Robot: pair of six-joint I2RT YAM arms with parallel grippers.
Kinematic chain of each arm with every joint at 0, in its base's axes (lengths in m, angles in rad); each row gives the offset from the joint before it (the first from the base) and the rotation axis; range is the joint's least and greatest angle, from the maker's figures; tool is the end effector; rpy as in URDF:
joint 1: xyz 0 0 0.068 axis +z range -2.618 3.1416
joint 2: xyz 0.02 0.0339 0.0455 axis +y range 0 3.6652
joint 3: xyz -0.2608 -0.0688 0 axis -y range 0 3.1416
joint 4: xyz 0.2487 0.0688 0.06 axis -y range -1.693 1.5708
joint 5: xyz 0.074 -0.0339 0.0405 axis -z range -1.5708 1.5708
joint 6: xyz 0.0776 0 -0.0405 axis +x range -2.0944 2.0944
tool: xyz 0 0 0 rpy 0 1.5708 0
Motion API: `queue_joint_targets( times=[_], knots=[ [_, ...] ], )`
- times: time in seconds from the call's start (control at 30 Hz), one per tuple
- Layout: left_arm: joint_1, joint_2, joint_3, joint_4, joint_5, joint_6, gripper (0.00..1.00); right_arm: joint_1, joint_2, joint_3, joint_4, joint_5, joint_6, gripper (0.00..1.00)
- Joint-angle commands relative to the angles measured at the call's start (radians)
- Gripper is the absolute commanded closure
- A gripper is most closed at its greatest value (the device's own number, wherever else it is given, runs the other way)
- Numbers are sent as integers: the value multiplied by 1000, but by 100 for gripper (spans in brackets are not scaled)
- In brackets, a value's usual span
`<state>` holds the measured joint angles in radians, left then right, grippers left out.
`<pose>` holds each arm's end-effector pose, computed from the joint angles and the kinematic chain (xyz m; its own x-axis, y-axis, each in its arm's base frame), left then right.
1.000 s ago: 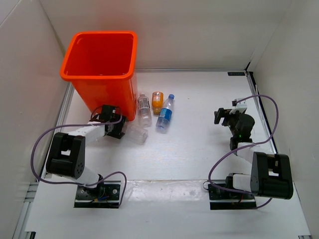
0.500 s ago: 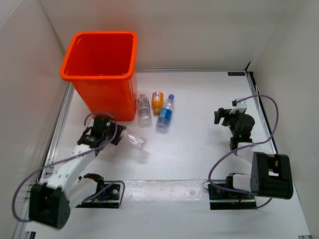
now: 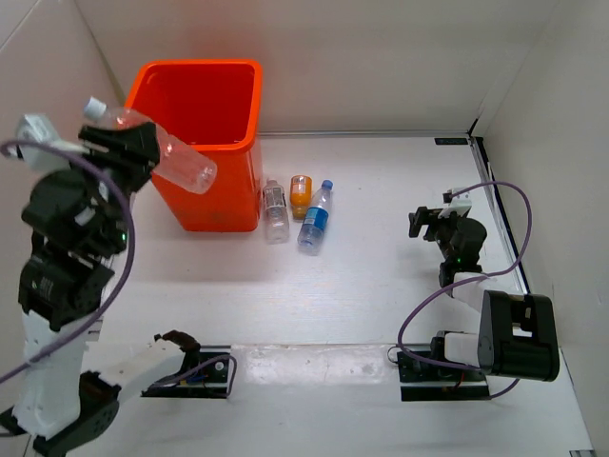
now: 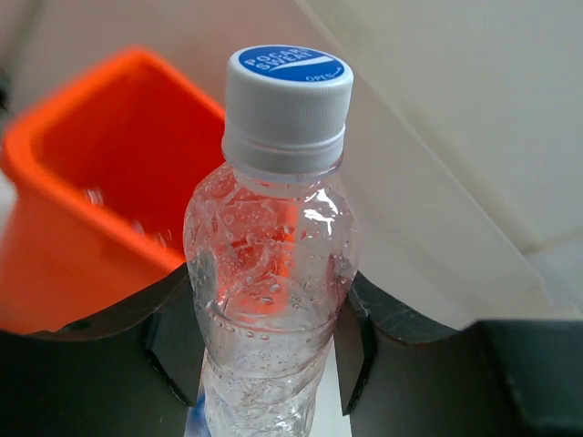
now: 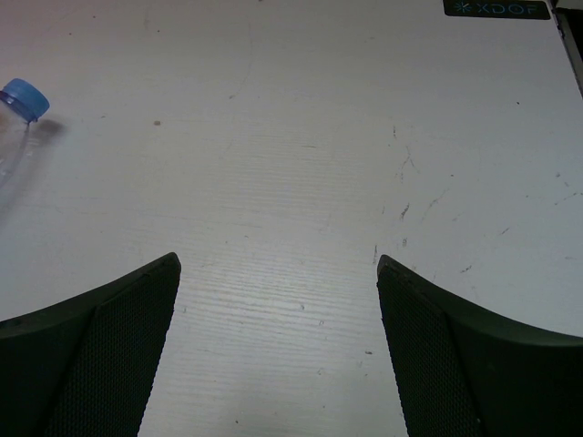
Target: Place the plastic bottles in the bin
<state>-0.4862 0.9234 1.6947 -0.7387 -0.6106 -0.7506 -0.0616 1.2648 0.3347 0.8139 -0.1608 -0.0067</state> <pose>0.1417 -0.0245 0.5424 0.1055 -0.6878 -0.7181 -0.0709 0.7151 -0.6954 0.2880 -0.0053 0.1812 -0.1151 0.0005 -0.9934 -0.0987 0.9950 0.0119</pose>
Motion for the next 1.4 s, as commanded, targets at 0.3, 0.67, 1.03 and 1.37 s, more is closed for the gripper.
queue_joint_targets(
  times=[0.3, 0.67, 1.03, 1.37],
  knots=[
    [421, 620, 629, -209, 435, 87, 28, -6, -7, 17, 54, -9, -1, 10],
    [425, 588, 346, -142, 441, 155, 0, -1, -4, 17, 53, -6, -1, 10],
    [75, 0, -413, 651, 686, 683, 0, -1, -5, 17, 51, -5, -1, 10],
    [-144, 11, -498, 343, 489, 640, 0, 31, -5, 26, 47, 86, -1, 10]
  ],
)
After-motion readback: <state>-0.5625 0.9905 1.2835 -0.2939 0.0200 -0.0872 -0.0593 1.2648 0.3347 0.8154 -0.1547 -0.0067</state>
